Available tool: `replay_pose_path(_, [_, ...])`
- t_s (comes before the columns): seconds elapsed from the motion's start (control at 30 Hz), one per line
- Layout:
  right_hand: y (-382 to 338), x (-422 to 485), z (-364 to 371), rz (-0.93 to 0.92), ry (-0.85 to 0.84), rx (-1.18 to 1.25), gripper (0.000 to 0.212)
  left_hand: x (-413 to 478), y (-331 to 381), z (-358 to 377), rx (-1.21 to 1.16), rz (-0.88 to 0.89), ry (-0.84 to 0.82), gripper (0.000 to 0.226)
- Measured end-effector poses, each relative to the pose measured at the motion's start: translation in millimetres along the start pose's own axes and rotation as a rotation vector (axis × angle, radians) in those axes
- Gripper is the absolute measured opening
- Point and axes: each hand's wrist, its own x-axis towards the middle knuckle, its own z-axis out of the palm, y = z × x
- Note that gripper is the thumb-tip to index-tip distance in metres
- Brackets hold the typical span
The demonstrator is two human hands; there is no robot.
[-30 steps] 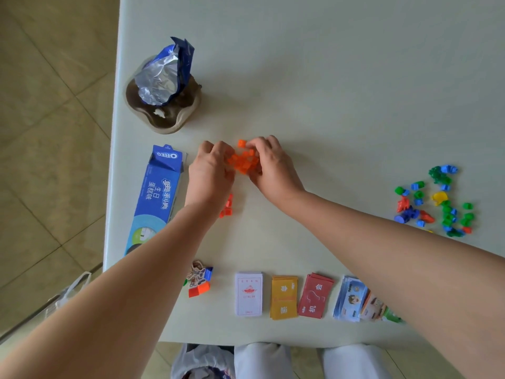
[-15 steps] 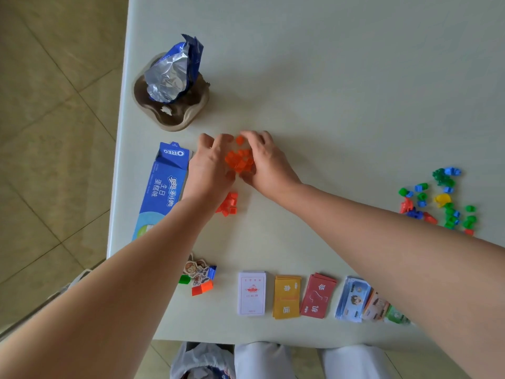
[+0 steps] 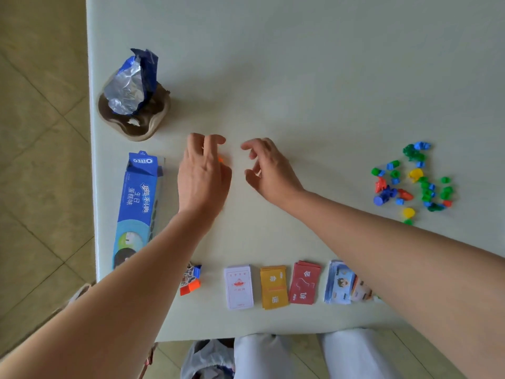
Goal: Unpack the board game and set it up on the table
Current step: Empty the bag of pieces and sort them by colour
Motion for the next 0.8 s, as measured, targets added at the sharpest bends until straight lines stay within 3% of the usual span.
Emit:
replay_pose_path(0.1, [37.9,-25.4,-34.9,0.072,0.072,-0.012,0.034,-0.8,41.3,16.1,-0.037,0.119,-0.073,0.034])
replay_pose_path(0.23, [98.5,-63.5,-88.4,0.186,0.202,-0.046,0.025,-4.0,110.7,56.5,-0.054,0.174,-0.294,0.032])
replay_pose_path(0.37, [154.5,-110.0,-134.9,0.316,0.327,-0.034,0.017,-16.5,179.1,97.7,-0.05,0.239,-0.41,0.03])
replay_pose_path(0.6, [240.1,-182.7,-187.0,0.599,0.49,-0.116,0.015,-31.6,263.8,151.9,0.093,0.266,-0.444,0.039])
replay_pose_path(0.8, [277.6,-182.7,-180.8,0.762,0.529,0.048,0.032,-34.2,277.0,171.4,0.14,0.248,-0.452,0.04])
